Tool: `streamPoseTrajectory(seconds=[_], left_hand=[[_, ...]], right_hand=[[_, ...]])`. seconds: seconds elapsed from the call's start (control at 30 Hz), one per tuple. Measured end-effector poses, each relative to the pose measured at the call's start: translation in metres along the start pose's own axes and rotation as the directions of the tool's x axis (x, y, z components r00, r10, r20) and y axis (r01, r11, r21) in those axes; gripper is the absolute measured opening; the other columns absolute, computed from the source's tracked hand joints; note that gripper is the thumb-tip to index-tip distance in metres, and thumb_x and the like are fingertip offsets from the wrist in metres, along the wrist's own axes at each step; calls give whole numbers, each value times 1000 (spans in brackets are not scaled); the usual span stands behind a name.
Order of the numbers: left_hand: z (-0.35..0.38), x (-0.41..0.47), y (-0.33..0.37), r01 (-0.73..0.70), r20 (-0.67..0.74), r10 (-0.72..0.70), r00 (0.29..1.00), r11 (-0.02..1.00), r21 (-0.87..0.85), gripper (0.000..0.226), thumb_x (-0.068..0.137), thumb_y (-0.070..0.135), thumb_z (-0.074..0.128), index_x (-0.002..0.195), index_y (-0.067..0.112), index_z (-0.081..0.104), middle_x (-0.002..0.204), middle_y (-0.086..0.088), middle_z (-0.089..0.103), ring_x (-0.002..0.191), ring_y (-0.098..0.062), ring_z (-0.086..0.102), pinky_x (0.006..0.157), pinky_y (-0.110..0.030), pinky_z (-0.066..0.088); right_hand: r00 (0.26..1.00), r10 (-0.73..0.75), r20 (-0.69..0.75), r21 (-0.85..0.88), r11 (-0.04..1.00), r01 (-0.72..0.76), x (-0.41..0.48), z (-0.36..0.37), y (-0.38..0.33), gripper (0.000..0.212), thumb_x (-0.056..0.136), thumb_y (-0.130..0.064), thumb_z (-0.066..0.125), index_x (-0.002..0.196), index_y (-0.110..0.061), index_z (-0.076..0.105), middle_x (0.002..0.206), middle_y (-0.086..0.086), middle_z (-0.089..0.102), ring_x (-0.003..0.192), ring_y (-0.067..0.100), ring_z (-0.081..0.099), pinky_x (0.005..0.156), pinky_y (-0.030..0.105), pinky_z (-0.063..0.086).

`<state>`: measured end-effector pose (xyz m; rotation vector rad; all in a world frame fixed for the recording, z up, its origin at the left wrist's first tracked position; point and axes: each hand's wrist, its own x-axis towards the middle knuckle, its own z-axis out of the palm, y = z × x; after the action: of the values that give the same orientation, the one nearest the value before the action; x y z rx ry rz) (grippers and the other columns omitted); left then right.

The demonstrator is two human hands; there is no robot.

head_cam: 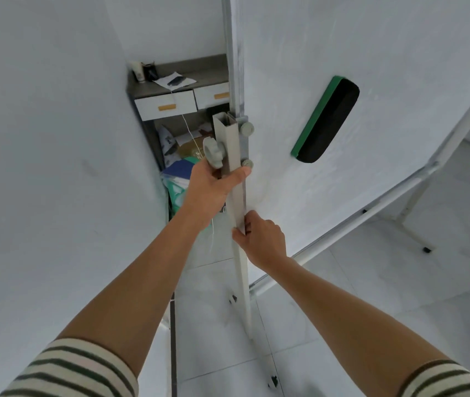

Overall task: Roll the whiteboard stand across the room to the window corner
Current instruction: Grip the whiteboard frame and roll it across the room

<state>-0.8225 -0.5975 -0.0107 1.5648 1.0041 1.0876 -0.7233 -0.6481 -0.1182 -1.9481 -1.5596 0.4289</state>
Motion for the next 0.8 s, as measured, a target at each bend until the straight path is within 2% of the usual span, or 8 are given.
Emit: streamPoseTrajectory(seconds=[0.17,0.23,0.4,0.53,0.6,0.67,0.73,0.8], left_hand=[[-23,-61,6,-15,-21,16,1000,1000,16,34,78,18,77,109,8,71,107,-7,76,103,-19,71,99,-41,53],[-25,-83,8,-17,-19,17,1000,1000,22,36,77,21,78,110,9,71,107,-5,76,104,-18,70,100,-44,52],[-20,-161,24,-20,-50,21,999,999,36,36,78,24,77,110,10,70,107,-4,75,102,-17,70,95,-37,54],[-6,-220,36,-22,-101,28,994,998,62,18,78,23,77,92,31,68,92,13,73,86,0,70,80,-17,53],[2,-249,42,-16,-139,25,990,998,65,19,77,25,77,92,32,67,94,9,73,90,-7,70,84,-24,54],[13,-277,49,-19,-159,30,987,997,73,27,77,26,78,102,22,70,102,0,74,98,-17,70,90,-33,55],[24,-303,56,-21,-167,33,985,997,72,29,77,25,78,104,19,70,102,1,75,99,-17,70,89,-33,56],[35,-327,63,-20,-173,36,984,995,95,20,77,24,78,94,29,68,95,9,73,95,-14,70,85,-27,56]], right_hand=[[999,17,29,8,1000,-18,-59,8,-21,31,85,-43,57,92,-14,51,80,6,70,70,32,63,68,42,55],[999,17,32,22,1000,-18,-81,9,-23,30,83,-44,58,89,-15,50,79,5,70,69,30,63,67,41,54],[997,-16,82,51,999,12,-154,-4,-24,26,84,-42,60,82,-19,46,78,2,71,68,26,63,61,32,47],[992,-75,105,79,995,67,-211,-19,-17,25,86,-40,60,84,-19,46,81,1,71,64,21,58,51,18,34],[988,-103,113,84,992,94,-239,-26,-11,25,86,-40,60,85,-19,47,83,1,72,64,20,56,50,16,31],[985,-125,116,84,990,115,-265,-34,-2,25,86,-40,60,84,-19,46,82,1,72,65,21,59,50,16,31],[985,-130,112,95,988,119,-290,-41,6,26,85,-40,61,83,-20,46,81,1,72,68,22,64,51,17,35],[986,-122,114,114,988,109,-313,-48,15,26,85,-41,61,85,-17,51,83,0,73,72,22,68,56,21,43]])
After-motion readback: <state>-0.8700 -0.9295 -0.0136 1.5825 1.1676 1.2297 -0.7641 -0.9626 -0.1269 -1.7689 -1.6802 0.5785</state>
